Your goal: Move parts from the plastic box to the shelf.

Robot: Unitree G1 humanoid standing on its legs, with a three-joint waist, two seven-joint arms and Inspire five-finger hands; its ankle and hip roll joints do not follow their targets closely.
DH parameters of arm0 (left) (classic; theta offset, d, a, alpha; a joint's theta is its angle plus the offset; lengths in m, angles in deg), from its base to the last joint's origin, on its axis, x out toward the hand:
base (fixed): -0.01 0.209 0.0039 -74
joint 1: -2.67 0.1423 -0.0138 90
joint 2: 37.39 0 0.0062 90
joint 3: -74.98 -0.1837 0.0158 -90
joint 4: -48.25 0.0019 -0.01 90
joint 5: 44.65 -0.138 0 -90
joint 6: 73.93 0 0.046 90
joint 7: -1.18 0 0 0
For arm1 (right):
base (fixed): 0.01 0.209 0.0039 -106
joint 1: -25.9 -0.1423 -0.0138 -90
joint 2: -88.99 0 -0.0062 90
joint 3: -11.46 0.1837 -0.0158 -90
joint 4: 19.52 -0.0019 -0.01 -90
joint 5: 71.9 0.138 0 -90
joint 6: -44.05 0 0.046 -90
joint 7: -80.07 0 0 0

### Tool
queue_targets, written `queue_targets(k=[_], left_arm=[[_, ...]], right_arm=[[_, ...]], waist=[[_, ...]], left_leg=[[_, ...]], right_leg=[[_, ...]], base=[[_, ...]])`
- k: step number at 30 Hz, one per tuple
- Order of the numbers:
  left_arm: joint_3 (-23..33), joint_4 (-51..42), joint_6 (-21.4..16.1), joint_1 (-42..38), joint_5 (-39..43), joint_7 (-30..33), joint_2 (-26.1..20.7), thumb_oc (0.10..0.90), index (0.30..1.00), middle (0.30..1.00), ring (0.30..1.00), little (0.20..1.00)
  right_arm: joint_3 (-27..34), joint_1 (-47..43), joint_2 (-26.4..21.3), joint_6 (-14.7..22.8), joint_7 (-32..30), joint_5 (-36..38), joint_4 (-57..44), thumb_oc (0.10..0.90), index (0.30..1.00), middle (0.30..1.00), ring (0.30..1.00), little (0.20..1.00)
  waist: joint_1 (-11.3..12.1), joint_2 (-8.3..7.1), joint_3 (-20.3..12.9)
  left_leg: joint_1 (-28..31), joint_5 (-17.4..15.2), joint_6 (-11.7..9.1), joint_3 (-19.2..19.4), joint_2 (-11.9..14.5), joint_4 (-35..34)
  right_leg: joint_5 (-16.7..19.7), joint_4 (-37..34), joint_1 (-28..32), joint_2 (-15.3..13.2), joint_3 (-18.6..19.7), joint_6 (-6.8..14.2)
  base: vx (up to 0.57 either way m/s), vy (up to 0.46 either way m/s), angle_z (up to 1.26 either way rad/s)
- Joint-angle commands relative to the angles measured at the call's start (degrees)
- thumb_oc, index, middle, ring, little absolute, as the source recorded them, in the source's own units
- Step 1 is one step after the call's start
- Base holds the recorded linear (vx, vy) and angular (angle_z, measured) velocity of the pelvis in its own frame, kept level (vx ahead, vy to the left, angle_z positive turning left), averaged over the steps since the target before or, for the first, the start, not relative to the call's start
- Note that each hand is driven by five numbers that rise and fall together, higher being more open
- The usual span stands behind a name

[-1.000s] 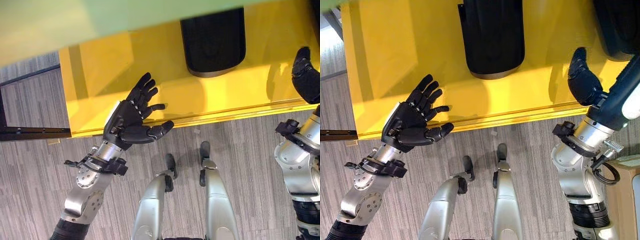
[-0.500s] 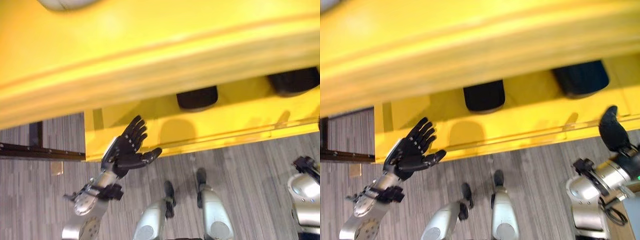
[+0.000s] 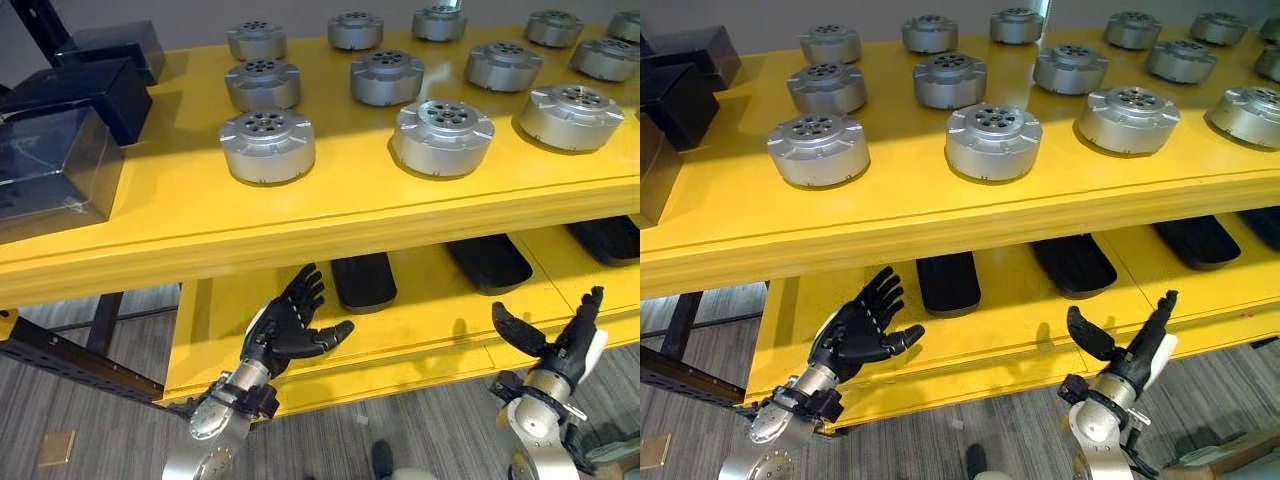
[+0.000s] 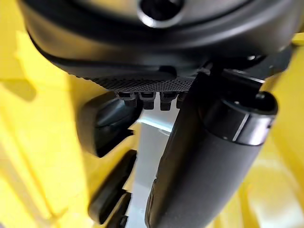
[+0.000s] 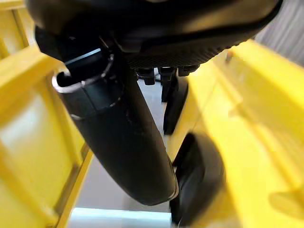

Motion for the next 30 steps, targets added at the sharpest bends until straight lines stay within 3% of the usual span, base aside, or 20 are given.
queue_targets(k=[1, 3, 4, 11, 14, 16, 18, 22, 27, 29, 30], left_arm=[[1.8, -3.2, -2.9, -4.0, 0.3, -0.9, -0.9, 0.900, 1.000, 1.000, 1.000, 1.000], [1.9, -3.2, -0.8, -3.8, 0.8, -0.8, -1.1, 0.900, 1.000, 1.000, 1.000, 1.000], [1.7, -3.8, 2.1, -3.2, 0.2, -4.1, -1.7, 0.900, 1.000, 1.000, 1.000, 1.000], [2.6, -6.6, 4.9, -1.6, 2.3, -5.3, -3.8, 0.900, 1.000, 1.000, 1.000, 1.000], [4.7, -8.1, 3.5, 0.4, 1.2, -5.7, -4.9, 0.900, 1.000, 1.000, 1.000, 1.000], [5.2, -8.7, 2.7, 1.1, 2.2, -4.7, -5.5, 0.900, 1.000, 1.000, 1.000, 1.000], [4.3, -7.1, 0.5, -0.4, 3.5, -3.0, -6.5, 0.900, 1.000, 1.000, 1.000, 1.000], [4.2, -6.5, 0.8, -2.4, 3.9, -1.9, -7.4, 0.900, 1.000, 1.000, 1.000, 1.000], [4.8, -6.5, 1.2, -2.7, 4.8, -1.7, -7.9, 0.900, 1.000, 1.000, 1.000, 1.000], [6.3, -6.9, 0.1, -0.8, 5.9, -0.2, -7.4, 0.900, 1.000, 1.000, 1.000, 1.000], [6.7, -7.3, -0.1, -0.2, 5.9, 0.0, -7.1, 0.900, 1.000, 1.000, 1.000, 1.000]], right_arm=[[4.6, -5.3, -6.4, 3.3, 0.0, -1.3, -3.8, 0.900, 1.000, 1.000, 1.000, 1.000], [5.0, -4.6, -6.6, 2.3, -0.9, -2.6, -3.8, 0.900, 1.000, 1.000, 1.000, 1.000], [6.4, -2.8, -7.5, 0.2, -3.1, -4.7, -4.6, 0.900, 1.000, 1.000, 1.000, 1.000], [9.4, 0.0, -8.9, -1.5, -3.8, -5.6, -5.3, 0.900, 1.000, 1.000, 1.000, 1.000], [7.4, -1.6, -9.7, -1.2, 0.3, -6.0, -6.4, 0.900, 1.000, 1.000, 1.000, 1.000], [6.7, -1.9, -9.9, -1.5, 0.4, -4.7, -6.9, 0.900, 1.000, 1.000, 1.000, 1.000], [6.3, -0.3, -9.3, 0.0, 2.1, -5.8, -6.3, 0.900, 1.000, 1.000, 1.000, 1.000], [5.5, -1.8, -9.5, 0.3, 2.4, -5.5, -5.6, 0.900, 1.000, 1.000, 1.000, 1.000], [4.8, -4.0, -9.5, -0.2, 3.0, -5.3, -4.7, 0.900, 1.000, 1.000, 1.000, 1.000], [3.1, -6.5, -10.4, -1.0, 6.1, -5.1, -4.4, 0.900, 1.000, 1.000, 1.000, 1.000], [2.8, -7.1, -10.7, -1.3, 6.6, -5.1, -4.4, 0.900, 1.000, 1.000, 1.000, 1.000]], waist=[[-0.8, -1.44, -1.9], [-0.9, -1.65, -1.8], [-1.5, -2.25, -1.4], [-2.6, -3.45, 0.8], [-0.1, -4.00, 1.7], [0.4, -3.73, 1.5], [-0.3, -2.81, 2.2], [0.4, -2.72, 3.1], [1.9, -3.13, 3.0], [4.3, -3.38, 3.1], [5.0, -3.30, 3.4]], left_leg=[[-0.7, 0.1, 0.0, 1.9, 1.7, -0.2], [-0.4, -0.2, 0.4, 2.3, 1.3, -0.2], [-0.2, -0.7, 1.1, 3.0, 0.5, -0.2], [-0.1, -1.9, 2.5, 6.0, -0.7, -0.2], [0.5, -1.6, 1.7, 12.6, 0.7, -0.2], [0.9, -2.3, 1.9, 14.1, 1.2, -0.2], [0.4, -1.5, 4.6, 16.6, 1.2, -0.2], [-0.9, -1.8, 5.8, 17.7, 0.8, 0.3], [-2.5, -1.2, 5.3, 20.0, 1.2, 0.9], [-4.6, 1.6, 2.5, 24.9, 3.8, 2.8], [-5.5, 2.6, 1.3, 26.4, 5.5, 3.8]], right_leg=[[-2.9, 0.0, 2.9, -1.8, 1.5, 4.6], [-2.7, 0.0, 2.9, -2.0, 1.7, 4.9], [-2.0, 0.1, 2.7, -2.6, 2.2, 5.7], [1.7, 0.1, -0.7, -5.9, 2.7, 9.4], [3.8, 1.1, -1.6, -9.3, -9.2, 11.6], [3.6, 5.7, -2.1, -10.7, -11.2, 12.6], [3.4, 22.1, -4.5, -13.3, -10.3, 10.7], [3.9, 28.2, -4.5, -15.7, -9.6, 10.6], [1.9, 26.2, -1.0, -15.3, -11.9, 11.0], [-0.1, 16.7, 4.0, -15.1, -18.6, 9.6], [-1.5, 13.9, 5.7, -14.4, -20.3, 8.8]], base=[[0.09, 0.272, -0.26], [0.07, 0.254, -0.21], [0.07, 0.263, -0.01], [-0.02, 0.142, -0.14], [-0.19, 0.018, -0.85], [-0.09, 0.073, -1.86], [-0.15, 0.132, -1.21], [-0.13, -0.025, -0.49], [-0.09, -0.143, -0.31], [-0.10, -0.270, -0.62], [-0.12, -0.290, -1.64]])
